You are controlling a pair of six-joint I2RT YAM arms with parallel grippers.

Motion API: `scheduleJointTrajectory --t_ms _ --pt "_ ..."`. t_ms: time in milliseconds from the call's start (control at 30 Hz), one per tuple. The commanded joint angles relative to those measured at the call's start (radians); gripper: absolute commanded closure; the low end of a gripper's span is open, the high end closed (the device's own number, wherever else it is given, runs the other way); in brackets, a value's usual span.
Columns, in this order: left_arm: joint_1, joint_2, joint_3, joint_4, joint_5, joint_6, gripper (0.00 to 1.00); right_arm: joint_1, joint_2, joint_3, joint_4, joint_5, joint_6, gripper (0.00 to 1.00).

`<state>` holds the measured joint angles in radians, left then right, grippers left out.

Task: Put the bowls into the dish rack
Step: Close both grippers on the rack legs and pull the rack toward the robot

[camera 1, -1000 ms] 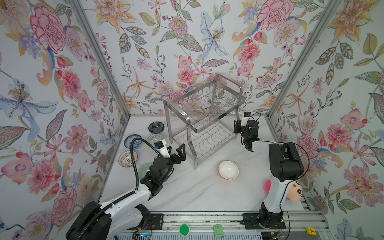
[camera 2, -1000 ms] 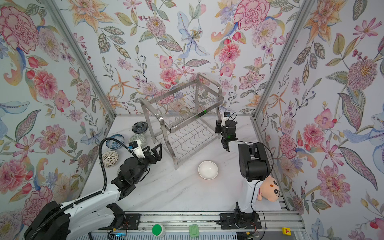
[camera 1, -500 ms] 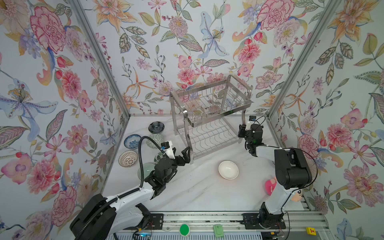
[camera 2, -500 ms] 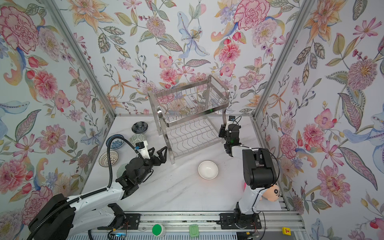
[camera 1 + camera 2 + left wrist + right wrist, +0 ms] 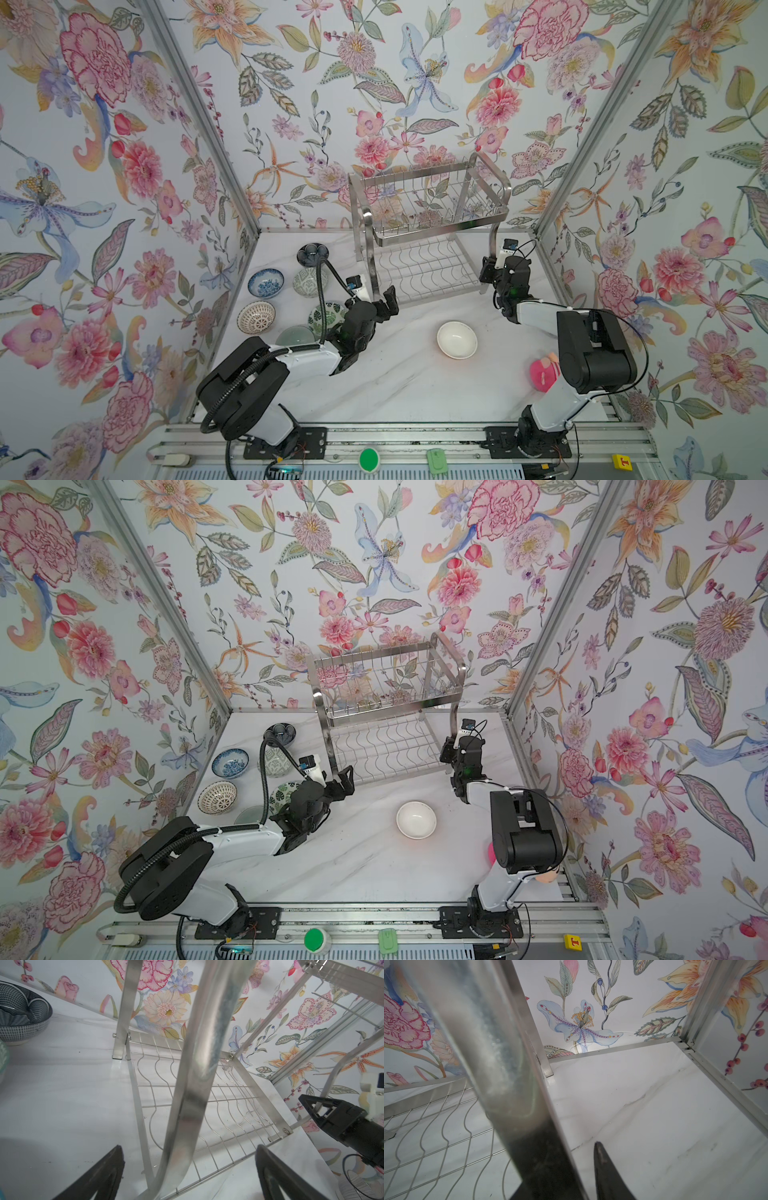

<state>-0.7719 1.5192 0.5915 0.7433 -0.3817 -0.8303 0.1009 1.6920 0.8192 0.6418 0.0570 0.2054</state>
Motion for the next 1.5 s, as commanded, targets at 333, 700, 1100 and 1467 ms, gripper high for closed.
scheduleJointTrajectory --t_ms 333,700,1100,1467 --pt "0.055 0.11 0.028 0.15 0.015 0.101 0.18 -0.013 -0.064 -0.048 -0.01 -0.022 0.217 0.86" --pt "0.108 0.165 0.0 0.264 0.104 0.128 0.38 -0.007 -0.084 -0.072 -0.011 -0.058 0.223 0.87" --pt "0.132 0.207 0.06 0.247 0.193 0.229 0.54 -0.007 -0.115 -0.097 -0.024 -0.061 0.221 0.89" --pt "0.163 0.214 0.09 0.268 0.288 0.284 0.85 -0.004 -0.146 -0.109 -0.037 -0.075 0.221 0.93"
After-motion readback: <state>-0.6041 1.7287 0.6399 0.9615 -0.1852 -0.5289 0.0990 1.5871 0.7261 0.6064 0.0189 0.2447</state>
